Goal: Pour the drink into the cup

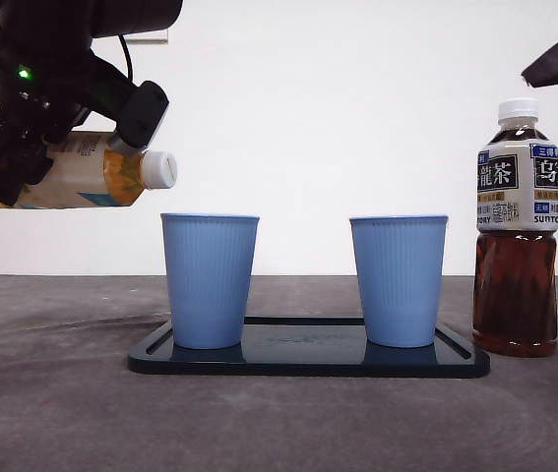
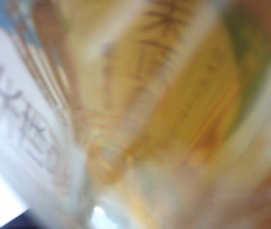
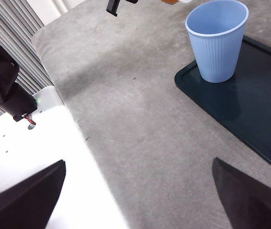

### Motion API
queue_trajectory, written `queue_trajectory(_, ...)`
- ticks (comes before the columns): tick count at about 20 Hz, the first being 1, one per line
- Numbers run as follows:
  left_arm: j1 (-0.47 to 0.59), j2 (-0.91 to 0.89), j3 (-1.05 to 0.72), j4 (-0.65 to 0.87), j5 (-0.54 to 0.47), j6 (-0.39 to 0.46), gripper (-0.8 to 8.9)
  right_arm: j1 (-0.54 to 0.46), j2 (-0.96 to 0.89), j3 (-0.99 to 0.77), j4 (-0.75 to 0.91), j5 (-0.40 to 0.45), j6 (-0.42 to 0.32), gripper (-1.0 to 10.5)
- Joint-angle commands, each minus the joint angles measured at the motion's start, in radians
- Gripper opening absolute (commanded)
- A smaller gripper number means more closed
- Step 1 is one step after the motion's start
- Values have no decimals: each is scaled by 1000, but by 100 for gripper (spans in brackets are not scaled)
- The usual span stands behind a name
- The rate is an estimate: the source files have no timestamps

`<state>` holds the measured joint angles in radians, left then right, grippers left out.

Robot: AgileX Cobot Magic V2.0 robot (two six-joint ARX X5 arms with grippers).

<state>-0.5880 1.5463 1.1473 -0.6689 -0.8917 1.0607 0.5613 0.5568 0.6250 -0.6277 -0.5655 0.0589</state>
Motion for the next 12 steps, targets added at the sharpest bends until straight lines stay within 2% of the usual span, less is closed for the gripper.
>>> queue_trajectory(1,-12,11,36,20,-26,1,172,7,3,16,5,-3,-8,485)
queue_trajectory(5,-16,11,36,20,-26,0,173,7,3,16,5,-4,-8,485)
queue_trajectory(7,-16,11,36,22,-26,-31,173,7,3,16,5,-3,-8,485)
queue_trajectory(11,-16,-8,37,38,-17,-230,173,7,3,16,5,-3,-8,485)
queue_trajectory(12,-15,-24,37,36,14,-292,173,7,3,16,5,-2,-8,485)
